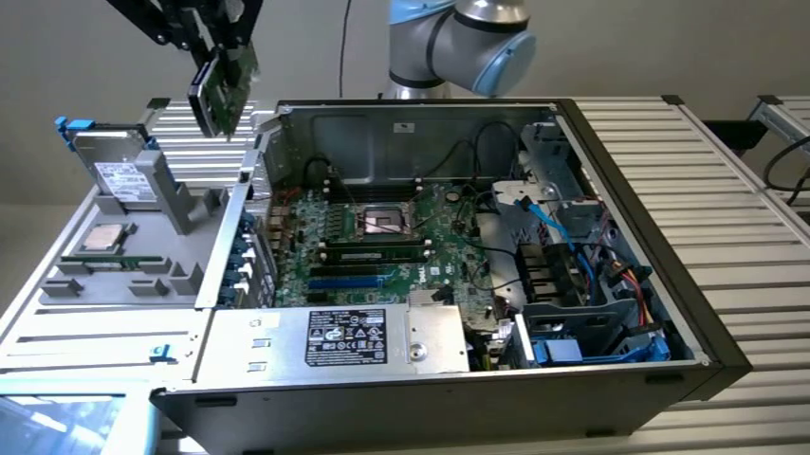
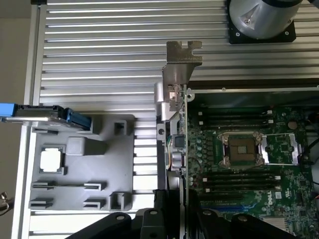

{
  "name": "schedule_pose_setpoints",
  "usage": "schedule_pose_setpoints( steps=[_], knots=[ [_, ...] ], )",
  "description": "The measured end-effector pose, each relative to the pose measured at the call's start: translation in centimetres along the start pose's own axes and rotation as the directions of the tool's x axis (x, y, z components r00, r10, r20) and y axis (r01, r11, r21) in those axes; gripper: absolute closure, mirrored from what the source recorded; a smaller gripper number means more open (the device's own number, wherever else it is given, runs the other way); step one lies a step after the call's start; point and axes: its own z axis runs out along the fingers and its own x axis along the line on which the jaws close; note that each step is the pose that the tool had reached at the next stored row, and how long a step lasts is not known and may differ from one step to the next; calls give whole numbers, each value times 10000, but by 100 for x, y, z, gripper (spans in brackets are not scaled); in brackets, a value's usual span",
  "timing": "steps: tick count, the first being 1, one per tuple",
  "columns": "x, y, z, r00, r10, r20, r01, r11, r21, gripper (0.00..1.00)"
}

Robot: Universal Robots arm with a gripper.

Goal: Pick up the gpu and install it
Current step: 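Pick up the gpu and move the gpu toward the slot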

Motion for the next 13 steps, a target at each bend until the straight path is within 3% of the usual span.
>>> schedule_pose_setpoints(
  steps=[13],
  knots=[
    [-591, 24, 9, 10000, 5, -28, -5, 10000, 2, 72]
  ],
)
